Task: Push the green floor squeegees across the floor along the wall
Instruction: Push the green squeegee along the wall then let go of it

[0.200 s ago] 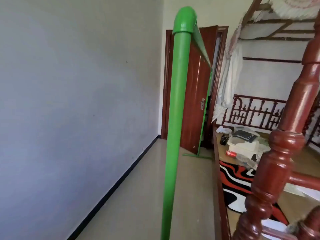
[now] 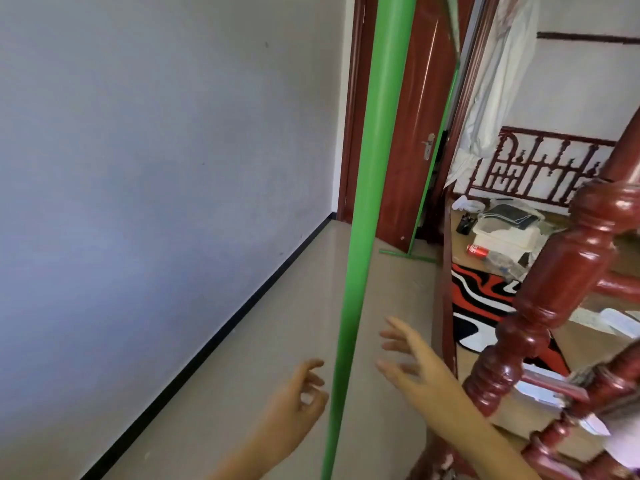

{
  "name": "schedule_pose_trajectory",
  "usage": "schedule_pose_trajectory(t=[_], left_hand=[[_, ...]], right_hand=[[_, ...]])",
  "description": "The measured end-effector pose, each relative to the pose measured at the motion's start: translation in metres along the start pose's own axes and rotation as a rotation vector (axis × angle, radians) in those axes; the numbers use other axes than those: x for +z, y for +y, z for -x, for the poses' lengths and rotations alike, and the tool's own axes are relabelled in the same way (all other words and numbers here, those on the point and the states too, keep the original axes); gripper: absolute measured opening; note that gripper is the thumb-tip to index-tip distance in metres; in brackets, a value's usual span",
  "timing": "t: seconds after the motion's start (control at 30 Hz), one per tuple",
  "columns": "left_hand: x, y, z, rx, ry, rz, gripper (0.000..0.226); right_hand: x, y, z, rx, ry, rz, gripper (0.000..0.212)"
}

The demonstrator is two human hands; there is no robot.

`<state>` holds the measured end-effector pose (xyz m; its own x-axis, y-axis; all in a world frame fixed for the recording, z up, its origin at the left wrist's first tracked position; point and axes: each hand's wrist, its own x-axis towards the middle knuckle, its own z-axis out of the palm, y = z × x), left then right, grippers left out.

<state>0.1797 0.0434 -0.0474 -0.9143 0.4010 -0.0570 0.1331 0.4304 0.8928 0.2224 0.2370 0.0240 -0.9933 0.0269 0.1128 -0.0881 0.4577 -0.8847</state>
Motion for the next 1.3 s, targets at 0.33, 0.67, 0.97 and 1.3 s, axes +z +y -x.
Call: schedule_pose_trajectory(t=[0.33, 0.67, 0.97, 1.3], left_hand=[[0.031, 0.012, -0.047, -0.085, -0.002, -0.011, 0.032], [0.028, 0.000, -0.042, -0.117, 0.106, -0.100, 0.025], [-0.041, -0.030, -0.003, -0.223, 0.311, -0.115, 0.024], [-0.173, -0.096, 0.045, -0.267, 0.443, -0.094, 0.016]], right_hand=[[0.018, -0.007, -0.055, -0.016, -0.148, 0.003, 0.024], [0.030, -0.013, -0.065, -0.091, -0.184, 0.002, 0.012], [0.111, -0.055, -0.081, -0.190, -0.313, -0.029, 0.011], [0.254, -0.130, -0.108, -0.260, -0.407, -0.006, 0.014]])
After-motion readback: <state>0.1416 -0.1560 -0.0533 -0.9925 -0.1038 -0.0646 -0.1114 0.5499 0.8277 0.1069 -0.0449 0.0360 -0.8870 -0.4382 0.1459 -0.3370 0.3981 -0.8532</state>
